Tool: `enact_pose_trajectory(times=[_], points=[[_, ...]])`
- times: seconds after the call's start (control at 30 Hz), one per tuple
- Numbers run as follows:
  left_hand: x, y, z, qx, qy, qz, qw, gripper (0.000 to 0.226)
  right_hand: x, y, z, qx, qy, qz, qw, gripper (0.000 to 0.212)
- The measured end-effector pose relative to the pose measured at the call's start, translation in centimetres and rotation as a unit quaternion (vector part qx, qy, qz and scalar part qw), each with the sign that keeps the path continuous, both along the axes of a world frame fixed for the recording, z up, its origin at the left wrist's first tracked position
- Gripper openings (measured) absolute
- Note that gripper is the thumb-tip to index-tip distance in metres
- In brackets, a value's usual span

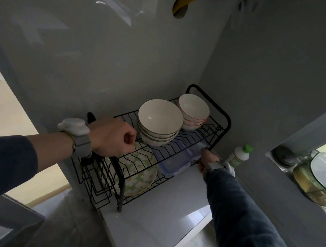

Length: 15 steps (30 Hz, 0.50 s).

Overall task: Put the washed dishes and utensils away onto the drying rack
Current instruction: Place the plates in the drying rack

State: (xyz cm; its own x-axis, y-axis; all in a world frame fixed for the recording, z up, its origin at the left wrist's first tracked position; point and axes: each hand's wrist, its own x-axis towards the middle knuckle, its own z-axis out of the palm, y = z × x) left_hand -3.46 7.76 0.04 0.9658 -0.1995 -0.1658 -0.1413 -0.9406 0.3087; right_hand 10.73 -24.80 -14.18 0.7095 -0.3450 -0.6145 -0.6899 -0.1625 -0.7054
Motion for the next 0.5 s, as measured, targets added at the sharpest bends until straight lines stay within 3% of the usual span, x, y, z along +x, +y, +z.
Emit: enact_pose_trajectory(times=[0.07, 0.17, 0.33, 0.5], points=[[0.0, 0.0, 0.0, 0.002, -0.001, -0.002, 1.000, 0.022, -0.8, -0.4, 0.4, -0.012, 0.003, -0.004, 1.000, 0.026], [-0.1, 0.0, 0.2, 0.005, -0.001, -0.008, 1.000, 0.024, -0.3, -0.4, 0.2, -0.105, -0.032, 0.099, 0.989, 0.027], [-0.2, 0.0, 0.0, 0.011, -0.006, -0.007, 1.000, 0.027, 1.1, -1.2, -3.4, -0.175, -0.058, 0.092, 0.979, 0.074], [-0.3, 0.0, 0.3, 0.018, 0.000, -0.011, 1.000, 0.029, -2.2, 2.6, 1.0, -0.189, -0.087, 0.119, 0.971, 0.044]])
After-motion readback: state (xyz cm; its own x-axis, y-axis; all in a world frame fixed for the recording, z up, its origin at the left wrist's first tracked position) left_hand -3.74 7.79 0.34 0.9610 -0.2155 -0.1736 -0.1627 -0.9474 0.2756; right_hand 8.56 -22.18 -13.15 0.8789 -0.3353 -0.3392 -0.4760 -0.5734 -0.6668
